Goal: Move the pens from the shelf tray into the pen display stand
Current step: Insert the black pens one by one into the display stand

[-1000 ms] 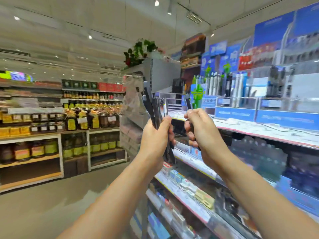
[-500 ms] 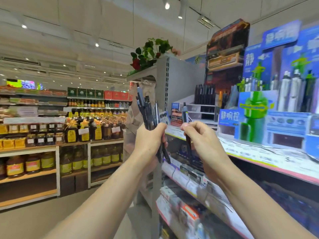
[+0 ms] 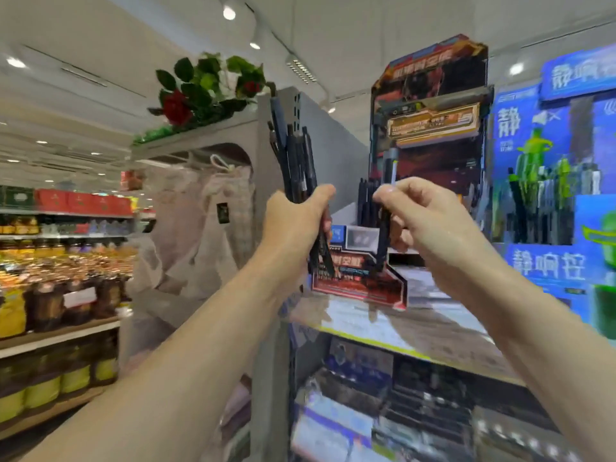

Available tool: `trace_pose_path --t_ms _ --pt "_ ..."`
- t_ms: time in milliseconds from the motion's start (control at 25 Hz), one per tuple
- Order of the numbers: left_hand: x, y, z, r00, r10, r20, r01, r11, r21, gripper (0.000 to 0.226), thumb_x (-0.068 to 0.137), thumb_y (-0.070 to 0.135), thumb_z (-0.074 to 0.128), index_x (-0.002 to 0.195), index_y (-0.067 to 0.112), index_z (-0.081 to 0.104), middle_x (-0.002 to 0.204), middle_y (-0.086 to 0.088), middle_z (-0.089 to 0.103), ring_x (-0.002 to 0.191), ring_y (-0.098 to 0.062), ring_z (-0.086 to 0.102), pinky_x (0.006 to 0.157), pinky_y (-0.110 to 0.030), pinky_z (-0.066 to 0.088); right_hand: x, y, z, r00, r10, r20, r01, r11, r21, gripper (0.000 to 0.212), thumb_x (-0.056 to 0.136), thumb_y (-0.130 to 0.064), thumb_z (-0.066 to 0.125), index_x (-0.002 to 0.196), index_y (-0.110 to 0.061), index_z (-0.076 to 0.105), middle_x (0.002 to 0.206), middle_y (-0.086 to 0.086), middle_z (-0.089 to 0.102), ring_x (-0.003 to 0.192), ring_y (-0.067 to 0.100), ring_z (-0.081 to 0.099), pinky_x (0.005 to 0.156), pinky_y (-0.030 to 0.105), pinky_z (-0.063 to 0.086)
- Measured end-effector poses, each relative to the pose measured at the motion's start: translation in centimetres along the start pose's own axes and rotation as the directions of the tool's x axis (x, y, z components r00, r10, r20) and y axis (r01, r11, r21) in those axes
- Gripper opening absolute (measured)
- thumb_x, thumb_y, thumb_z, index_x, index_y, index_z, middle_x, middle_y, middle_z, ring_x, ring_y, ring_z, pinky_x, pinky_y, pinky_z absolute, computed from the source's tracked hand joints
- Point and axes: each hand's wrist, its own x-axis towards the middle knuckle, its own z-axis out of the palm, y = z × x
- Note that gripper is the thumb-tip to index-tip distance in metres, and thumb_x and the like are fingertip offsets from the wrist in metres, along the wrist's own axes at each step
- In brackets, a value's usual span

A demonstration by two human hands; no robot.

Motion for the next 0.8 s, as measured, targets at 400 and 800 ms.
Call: trace_pose_path --t_ms 400,800 --pt "9.7 -1.0 0.8 0.917 -0.015 0.398 0.057 0.994 -0.093 0.022 0.096 0.035 0.066 0.084 0.018 0.057 0.057 0.004 0.052 0.051 -0.011 0.049 0.050 -0.026 0.048 11.3 2.2 1.3 0.968 0.077 -0.239 -0.154 0.934 -0.322 0.017 0.102 -0.024 0.056 0.100 -0.009 0.062 0.069 0.003 0.060 0.057 0.015 0.063 0.049 0.024 0.052" --pt "13.0 -1.8 1.8 0.879 -0.100 0.466 0.161 0.982 -0.095 0.023 0.099 0.037 0.061 0.085 0.020 0.059 0.055 0.006 0.052 0.049 -0.009 0.050 0.049 -0.025 0.048 15.4 5.8 2.5 0.984 0.074 -0.163 -0.154 0.814 -0.559 0.025 0.102 -0.024 0.056 0.098 0.001 0.059 0.074 0.012 0.067 0.055 0.018 0.071 0.046 0.024 0.054"
